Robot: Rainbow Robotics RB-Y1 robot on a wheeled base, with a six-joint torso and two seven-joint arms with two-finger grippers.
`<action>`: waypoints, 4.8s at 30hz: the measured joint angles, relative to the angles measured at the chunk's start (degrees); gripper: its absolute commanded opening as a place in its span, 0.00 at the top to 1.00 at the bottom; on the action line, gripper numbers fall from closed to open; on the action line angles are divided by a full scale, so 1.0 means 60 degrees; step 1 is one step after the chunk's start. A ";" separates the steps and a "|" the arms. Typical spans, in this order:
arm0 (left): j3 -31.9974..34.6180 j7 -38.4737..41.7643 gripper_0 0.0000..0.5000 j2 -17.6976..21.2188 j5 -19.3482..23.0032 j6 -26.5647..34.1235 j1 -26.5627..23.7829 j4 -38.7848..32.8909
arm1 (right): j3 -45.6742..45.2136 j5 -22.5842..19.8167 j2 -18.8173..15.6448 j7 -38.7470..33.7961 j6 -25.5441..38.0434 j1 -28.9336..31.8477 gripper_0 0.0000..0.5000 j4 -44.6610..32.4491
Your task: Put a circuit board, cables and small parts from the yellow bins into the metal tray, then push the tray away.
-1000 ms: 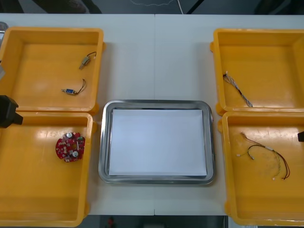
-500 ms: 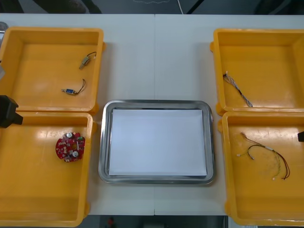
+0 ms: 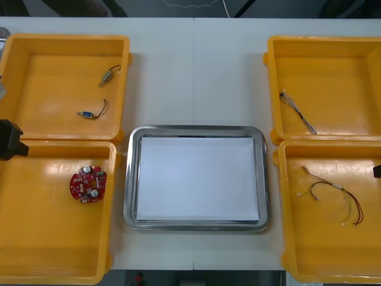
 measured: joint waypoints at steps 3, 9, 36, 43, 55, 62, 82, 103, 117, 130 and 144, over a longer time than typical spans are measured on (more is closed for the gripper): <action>0.0000 0.0000 0.00 0.0000 0.0000 0.0000 0.0000 0.0000 | 0.0000 0.0000 0.0000 0.0000 0.0000 0.0000 0.00 0.0000; 0.0000 0.0000 0.00 0.0000 0.0000 0.0000 0.0000 0.0000 | 0.0000 0.0000 0.0000 0.0000 0.0000 0.0000 0.00 0.0000; -0.0017 -0.0013 0.00 -0.0236 0.0009 -0.0191 0.0289 0.0004 | 0.0000 -0.0063 0.0000 0.0005 0.0000 0.0003 0.00 0.0000; -0.0017 -0.1530 0.00 -0.0184 0.0569 -0.1314 0.0585 0.0003 | 0.0000 -0.0125 0.0000 0.0142 -0.0028 0.0070 0.00 0.0000; -0.0477 -0.4218 0.00 0.0906 0.1045 -0.3970 0.1967 -0.0567 | 0.0060 0.0138 -0.0112 0.2089 -0.1514 0.0640 0.00 0.0003; -0.1339 -0.4620 0.00 0.1674 0.1096 -0.6275 0.2709 -0.0620 | 0.0753 0.0196 -0.0660 0.3168 -0.2873 0.0960 0.00 0.0497; -0.3238 -0.8864 0.00 0.3005 0.1153 -0.9683 0.3478 -0.0562 | 0.2763 0.0305 -0.1227 0.6688 -0.5187 0.0977 0.00 0.2462; -0.5603 -1.2075 0.00 0.3032 0.1644 -1.1374 0.2615 0.0711 | 0.4419 0.0787 -0.1232 0.7031 -0.7220 0.0974 0.00 0.3984; -0.6421 -1.2075 0.00 0.3031 0.1669 -1.1415 0.1901 0.1152 | 0.4731 0.0776 -0.1393 0.7031 -0.7677 0.0936 1.00 0.4142; -0.7112 -1.2075 0.00 0.3029 0.1813 -1.1550 0.1387 0.1533 | 0.4716 0.0678 -0.1420 0.7031 -0.7548 0.0878 1.00 0.4113; -0.7757 -1.2075 0.07 0.2957 0.1926 -1.1679 0.0804 0.1959 | 0.2303 -0.0202 -0.1420 0.7028 -0.4215 0.0855 1.00 0.2076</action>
